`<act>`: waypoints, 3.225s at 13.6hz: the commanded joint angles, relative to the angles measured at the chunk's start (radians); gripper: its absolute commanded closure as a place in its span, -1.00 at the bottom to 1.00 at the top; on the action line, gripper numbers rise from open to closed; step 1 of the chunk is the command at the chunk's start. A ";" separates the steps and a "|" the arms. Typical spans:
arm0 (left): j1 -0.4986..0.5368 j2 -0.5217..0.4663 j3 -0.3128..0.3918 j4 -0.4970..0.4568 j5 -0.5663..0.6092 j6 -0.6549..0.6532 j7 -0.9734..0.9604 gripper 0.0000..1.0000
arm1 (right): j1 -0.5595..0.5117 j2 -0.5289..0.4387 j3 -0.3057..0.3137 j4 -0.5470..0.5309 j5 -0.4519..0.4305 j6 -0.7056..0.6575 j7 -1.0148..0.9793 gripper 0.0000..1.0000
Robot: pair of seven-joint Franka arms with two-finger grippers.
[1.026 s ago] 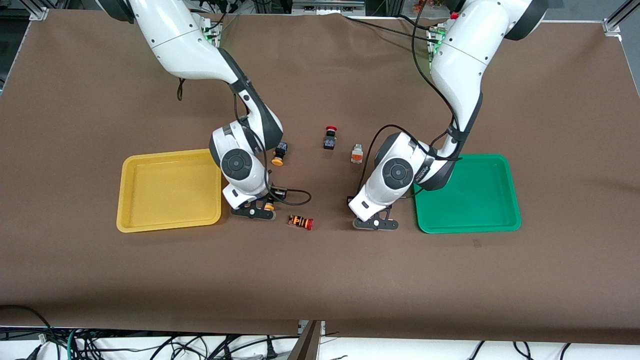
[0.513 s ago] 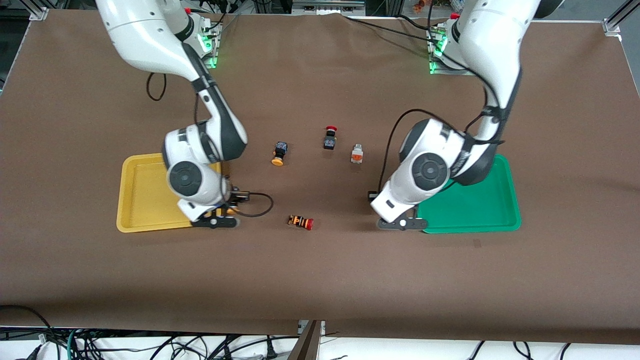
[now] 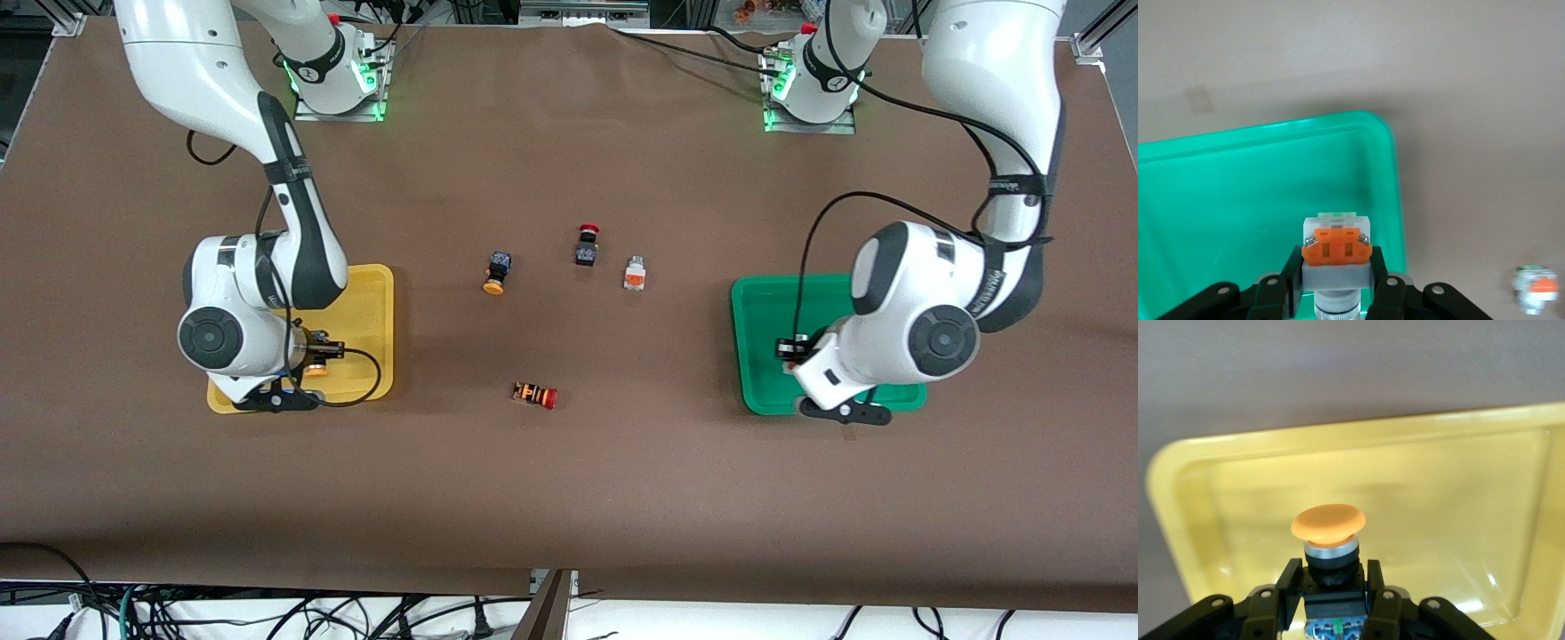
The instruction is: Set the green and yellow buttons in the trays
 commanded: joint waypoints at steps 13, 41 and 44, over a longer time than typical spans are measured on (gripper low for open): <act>0.024 -0.040 -0.019 -0.279 0.073 0.403 0.005 -1.00 | -0.137 -0.042 0.000 -0.183 0.018 0.107 -0.130 -0.41; -0.232 -0.090 -0.212 -0.428 0.056 0.410 -0.461 -1.00 | 0.427 -0.025 0.058 -0.159 0.279 0.100 0.476 -1.00; -0.261 -0.059 -0.212 -0.442 0.056 0.464 -0.487 -1.00 | 0.427 -0.032 0.085 -0.215 0.285 0.174 0.482 -1.00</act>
